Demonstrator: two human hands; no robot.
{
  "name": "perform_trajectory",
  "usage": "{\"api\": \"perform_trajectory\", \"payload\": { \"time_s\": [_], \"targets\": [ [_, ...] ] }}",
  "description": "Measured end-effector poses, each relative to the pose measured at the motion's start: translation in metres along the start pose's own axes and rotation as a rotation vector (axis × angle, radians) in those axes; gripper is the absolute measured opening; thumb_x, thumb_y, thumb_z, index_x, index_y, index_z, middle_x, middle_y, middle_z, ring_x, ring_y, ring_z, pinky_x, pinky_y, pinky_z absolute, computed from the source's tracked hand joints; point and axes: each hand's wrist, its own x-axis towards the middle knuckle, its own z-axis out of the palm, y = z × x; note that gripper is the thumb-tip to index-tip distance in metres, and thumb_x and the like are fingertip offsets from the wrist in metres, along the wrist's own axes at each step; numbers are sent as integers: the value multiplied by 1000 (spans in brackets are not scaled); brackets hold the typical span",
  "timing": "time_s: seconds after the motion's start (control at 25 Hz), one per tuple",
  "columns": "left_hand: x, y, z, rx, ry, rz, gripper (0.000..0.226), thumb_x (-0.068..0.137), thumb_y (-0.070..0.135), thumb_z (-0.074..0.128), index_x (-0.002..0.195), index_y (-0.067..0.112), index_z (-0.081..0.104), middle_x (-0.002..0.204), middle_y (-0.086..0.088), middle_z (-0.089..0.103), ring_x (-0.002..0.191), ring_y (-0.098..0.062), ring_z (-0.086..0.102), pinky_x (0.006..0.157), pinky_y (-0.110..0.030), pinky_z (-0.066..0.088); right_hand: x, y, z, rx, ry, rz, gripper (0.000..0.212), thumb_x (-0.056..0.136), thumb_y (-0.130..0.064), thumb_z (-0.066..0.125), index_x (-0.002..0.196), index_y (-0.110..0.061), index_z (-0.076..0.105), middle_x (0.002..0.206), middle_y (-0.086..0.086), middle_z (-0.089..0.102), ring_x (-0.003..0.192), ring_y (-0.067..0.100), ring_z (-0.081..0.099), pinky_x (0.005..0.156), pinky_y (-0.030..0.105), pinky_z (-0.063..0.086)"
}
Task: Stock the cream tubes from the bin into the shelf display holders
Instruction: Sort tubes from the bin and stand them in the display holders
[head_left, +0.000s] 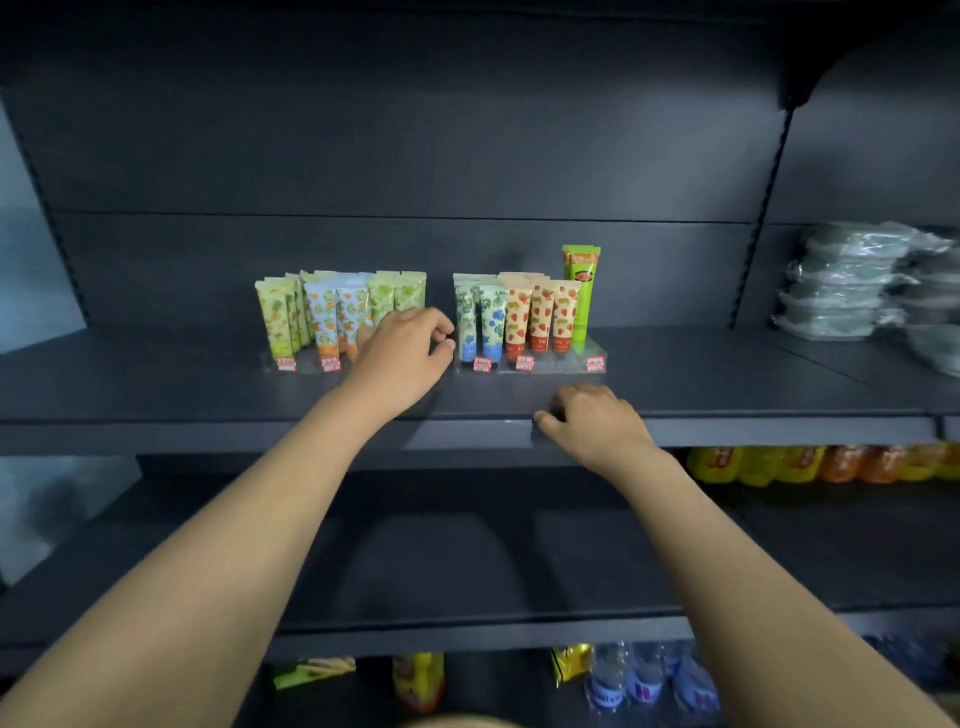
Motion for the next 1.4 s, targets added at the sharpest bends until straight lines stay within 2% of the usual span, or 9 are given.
{"api": "perform_trajectory", "payload": {
  "time_s": [0.12, 0.32, 0.48, 0.6, 0.72, 0.92, 1.12, 1.4],
  "targets": [
    [-49, -3, -14, -80, -88, -62, 26, 93, 30, 47, 115, 19, 57, 119, 4, 57, 117, -19, 48, 101, -42, 36, -35, -19, -8, -40, 28, -23, 40, 94, -40, 40, 117, -11, 55, 120, 10, 56, 114, 28, 47, 88, 39, 39],
    [-142, -9, -34, -14, -230, -99, 34, 95, 34, 43, 125, 20, 51, 130, 2, 50, 124, -20, 41, 100, -40, 33, -116, -54, 5, -87, 101, -71, 47, 96, -42, 38, 130, -12, 46, 134, 6, 49, 125, 27, 42, 95, 38, 36],
    [-230, -20, -28, 17, -332, -94, 35, 95, 35, 44, 127, 21, 48, 131, 1, 49, 123, -21, 41, 98, -40, 35, -186, -71, 44, -101, -34, -46, 50, 96, -45, 36, 135, -15, 42, 143, 4, 42, 131, 24, 37, 100, 38, 34],
    [-292, -31, -9, 8, -390, -110, 35, 94, 33, 45, 127, 20, 49, 130, 1, 50, 121, -22, 43, 98, -39, 37, -237, -79, 82, -70, -123, -22, 47, 95, -42, 39, 132, -14, 45, 140, 5, 45, 128, 26, 39, 99, 37, 34],
    [-347, -44, 26, -49, -472, -154, 34, 92, 29, 48, 123, 15, 53, 123, -4, 54, 115, -23, 48, 94, -37, 42, -280, -80, 127, -52, -240, -37, 44, 95, -43, 38, 127, -13, 48, 133, 6, 49, 123, 26, 43, 95, 36, 36],
    [-424, -55, 113, -71, -644, -270, 31, 91, 26, 51, 117, 9, 57, 117, -10, 59, 111, -26, 53, 92, -39, 45, -325, -69, 220, -22, -467, -28, 47, 97, -43, 33, 133, -15, 44, 136, 6, 48, 126, 27, 41, 99, 37, 36],
    [-480, -63, 205, -104, -789, -470, 29, 91, 19, 52, 117, 8, 56, 114, -11, 57, 108, -28, 54, 90, -40, 47, -347, -50, 313, 79, -681, -37, 45, 99, -40, 32, 129, -10, 48, 131, 9, 51, 121, 28, 44, 94, 39, 38],
    [-515, -83, 302, -114, -782, -804, 28, 92, 7, 46, 118, 0, 56, 119, -19, 55, 111, -30, 53, 93, -33, 40, -353, -24, 412, 126, -862, 89, 41, 99, -37, 33, 125, -7, 47, 127, 11, 50, 118, 28, 44, 89, 37, 41]
  ]
}}
